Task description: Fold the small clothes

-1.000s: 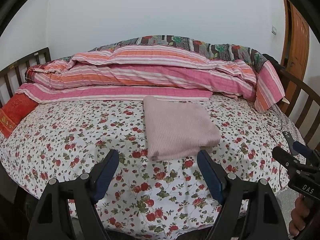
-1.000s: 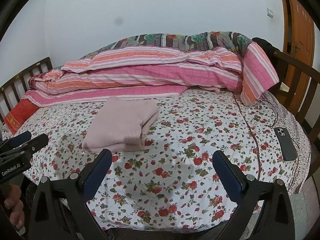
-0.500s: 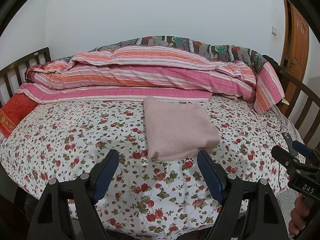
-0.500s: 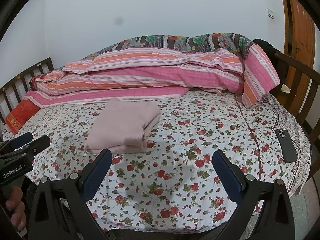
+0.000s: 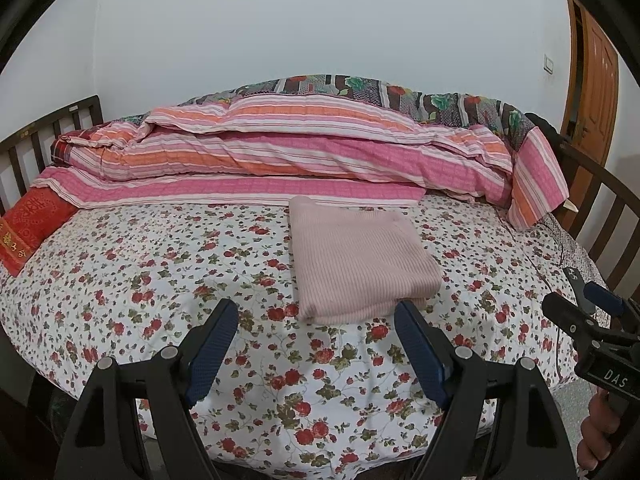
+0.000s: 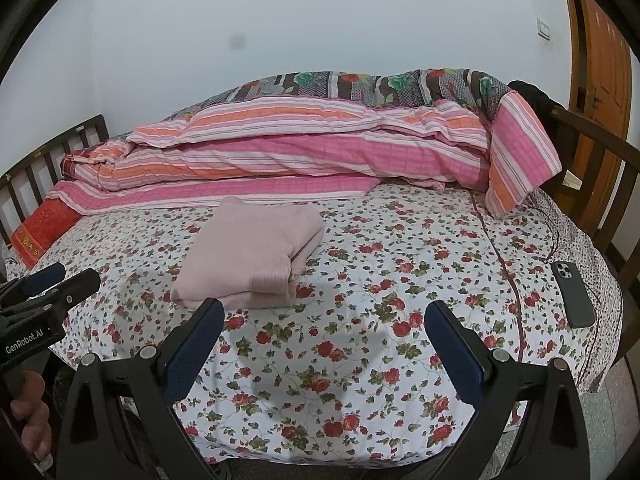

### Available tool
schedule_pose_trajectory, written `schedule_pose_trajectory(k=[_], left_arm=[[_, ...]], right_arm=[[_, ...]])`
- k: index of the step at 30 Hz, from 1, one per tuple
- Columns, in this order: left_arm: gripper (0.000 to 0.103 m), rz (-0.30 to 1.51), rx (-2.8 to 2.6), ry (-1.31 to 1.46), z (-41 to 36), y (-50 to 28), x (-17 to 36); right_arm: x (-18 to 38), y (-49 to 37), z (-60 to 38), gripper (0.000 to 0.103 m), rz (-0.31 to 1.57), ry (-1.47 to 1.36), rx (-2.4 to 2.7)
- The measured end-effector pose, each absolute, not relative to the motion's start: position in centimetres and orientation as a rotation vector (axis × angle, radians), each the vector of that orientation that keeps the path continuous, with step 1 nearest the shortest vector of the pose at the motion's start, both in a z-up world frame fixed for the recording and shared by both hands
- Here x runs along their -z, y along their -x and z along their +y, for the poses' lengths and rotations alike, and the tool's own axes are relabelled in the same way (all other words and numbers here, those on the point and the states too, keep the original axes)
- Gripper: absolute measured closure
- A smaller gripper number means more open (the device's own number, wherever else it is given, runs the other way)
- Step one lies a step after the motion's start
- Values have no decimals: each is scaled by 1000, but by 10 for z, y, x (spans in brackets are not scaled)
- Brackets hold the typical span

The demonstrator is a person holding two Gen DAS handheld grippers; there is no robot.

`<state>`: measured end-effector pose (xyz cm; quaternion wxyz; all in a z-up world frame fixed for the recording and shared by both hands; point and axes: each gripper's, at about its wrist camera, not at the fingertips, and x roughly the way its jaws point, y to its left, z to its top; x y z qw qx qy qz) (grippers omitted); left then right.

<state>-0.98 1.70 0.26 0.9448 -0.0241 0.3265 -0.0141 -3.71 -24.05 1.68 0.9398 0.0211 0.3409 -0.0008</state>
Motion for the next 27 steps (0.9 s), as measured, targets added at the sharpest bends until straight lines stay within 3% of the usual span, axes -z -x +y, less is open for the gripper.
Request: schedule_pose_trajectory(k=[27], left_arm=[[24,659,17,44,23,3,-10]], right_arm=[[-20,31,-240,4,692,-51,-16]])
